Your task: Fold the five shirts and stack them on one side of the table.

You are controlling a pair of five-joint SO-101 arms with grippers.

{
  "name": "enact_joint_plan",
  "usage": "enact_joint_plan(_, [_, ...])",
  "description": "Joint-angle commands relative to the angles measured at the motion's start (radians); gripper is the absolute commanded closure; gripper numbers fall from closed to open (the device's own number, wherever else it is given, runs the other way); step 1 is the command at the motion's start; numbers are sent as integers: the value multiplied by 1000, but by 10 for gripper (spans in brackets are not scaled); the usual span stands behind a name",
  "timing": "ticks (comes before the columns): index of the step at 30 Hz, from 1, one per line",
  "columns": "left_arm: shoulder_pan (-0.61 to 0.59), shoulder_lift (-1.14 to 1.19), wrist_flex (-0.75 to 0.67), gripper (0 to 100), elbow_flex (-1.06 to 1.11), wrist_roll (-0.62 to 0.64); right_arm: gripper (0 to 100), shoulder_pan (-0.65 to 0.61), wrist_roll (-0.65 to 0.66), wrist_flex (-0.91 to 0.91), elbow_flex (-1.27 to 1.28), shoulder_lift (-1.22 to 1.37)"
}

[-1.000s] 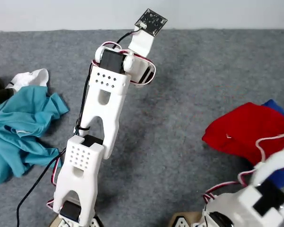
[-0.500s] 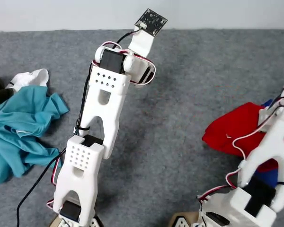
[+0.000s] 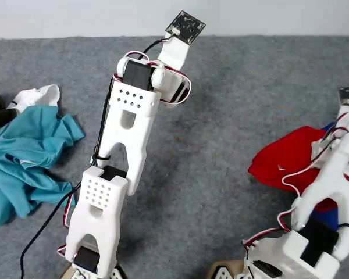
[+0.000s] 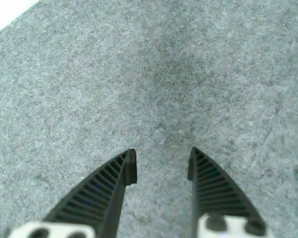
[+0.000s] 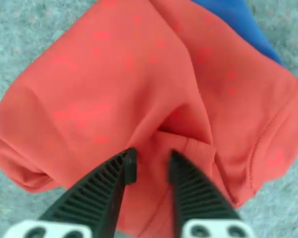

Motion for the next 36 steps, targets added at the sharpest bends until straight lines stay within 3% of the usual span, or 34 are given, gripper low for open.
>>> enact_joint_plan(1, [9, -61, 21, 823, -35, 3, 980, -2, 34, -59, 17, -47])
enact_joint_plan(12, [9, -58, 21, 823, -35, 3, 975, 93, 17, -19, -29, -137])
enact_joint_plan(18, [9, -57, 21, 823, -35, 3, 794, 113, -84, -5, -15, -147])
enact_joint_plan(27, [9, -58, 21, 823, -28, 3, 794, 111, -86, -101, 78, -147])
enact_joint_plan(30, [9, -66, 21, 823, 15, 3, 812, 107, -86, -176, 141, -147])
enact_joint_plan(36, [9, -66, 21, 823, 82, 3, 993, 107, -81, -252, 160, -148])
